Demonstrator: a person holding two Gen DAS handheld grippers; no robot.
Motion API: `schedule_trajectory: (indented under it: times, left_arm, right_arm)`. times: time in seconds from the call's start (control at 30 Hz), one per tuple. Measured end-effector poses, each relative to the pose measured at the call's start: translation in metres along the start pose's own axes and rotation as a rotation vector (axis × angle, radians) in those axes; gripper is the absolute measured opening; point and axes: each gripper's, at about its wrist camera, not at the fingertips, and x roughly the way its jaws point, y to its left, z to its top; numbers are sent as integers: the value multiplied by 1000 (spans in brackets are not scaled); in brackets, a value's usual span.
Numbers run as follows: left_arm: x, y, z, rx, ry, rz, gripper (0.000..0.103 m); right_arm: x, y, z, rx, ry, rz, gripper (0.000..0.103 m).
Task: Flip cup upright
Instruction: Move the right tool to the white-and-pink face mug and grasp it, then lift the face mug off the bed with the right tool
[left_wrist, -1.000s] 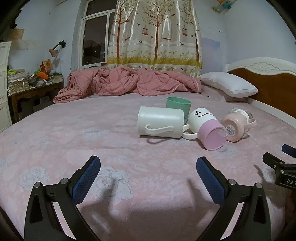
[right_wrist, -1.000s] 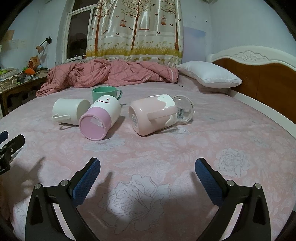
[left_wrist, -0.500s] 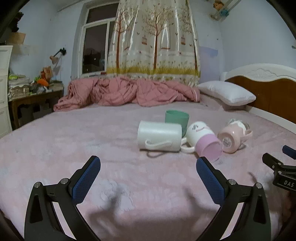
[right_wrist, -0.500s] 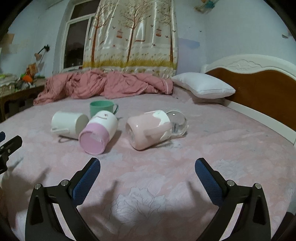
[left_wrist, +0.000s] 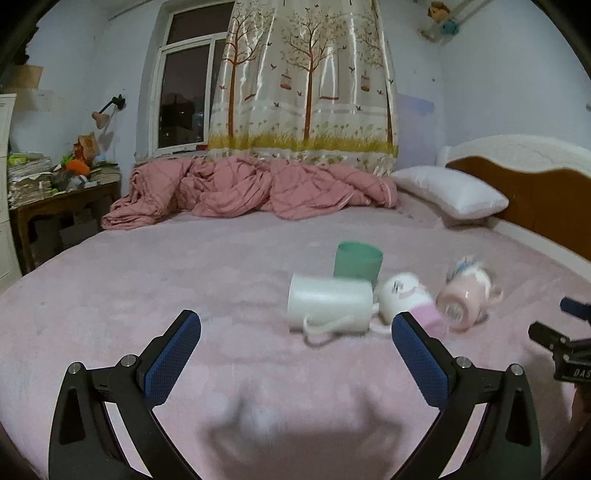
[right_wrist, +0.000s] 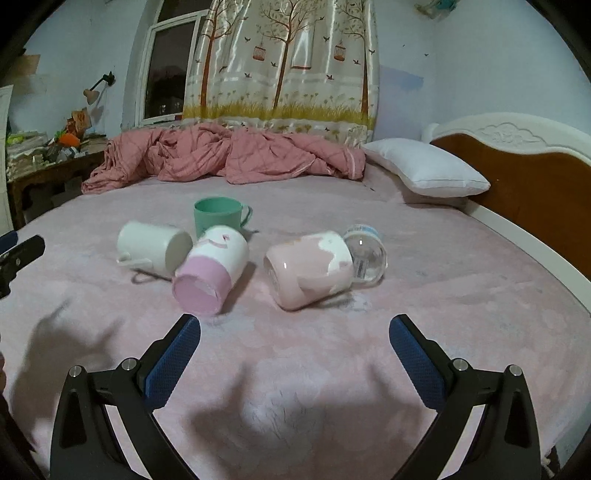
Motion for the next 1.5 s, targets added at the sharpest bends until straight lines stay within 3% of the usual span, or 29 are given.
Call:
schedule_trajectory:
  times: [0.17,0.27,0.37,0.43,0.6,0.8,1.1,1.13,1.3,1.5]
  left_arm:
    - [11,12,17,-24,-37,-4,103]
    - [22,19,-7,-54,-62,-37,103]
    - [43,19,-39,-57,-20,-2,103]
    - [50,16,-42,-46,14,-5,103]
    - [42,5,-43,-3,-34,-3,103]
    - [44,-10,-44,68,-33,-30,103]
    - [45,-3,-41,16,-29,-54,103]
    - [45,-3,-41,15,-27,-55,103]
    - [44,-4,-41,19,-32,-53,103]
    - [39,-1,-38,4,-45,-45,103]
  right_arm:
    - [-1,-4,29,66,57,32,103]
    - [6,-2,45,97,93,77,103]
    - [21,8,62,107,151,145,103]
    - [33,15,71,111,177,158,102]
    - [83,40,95,102,266,148,96]
    - [156,75,98,98,463,176,84]
    - [216,99,68,89,623,130,80]
    - [221,99,64,96,634,127,75]
    - [211,91,60,105,579,146,73]
    - [164,86,77,61,492,174,73]
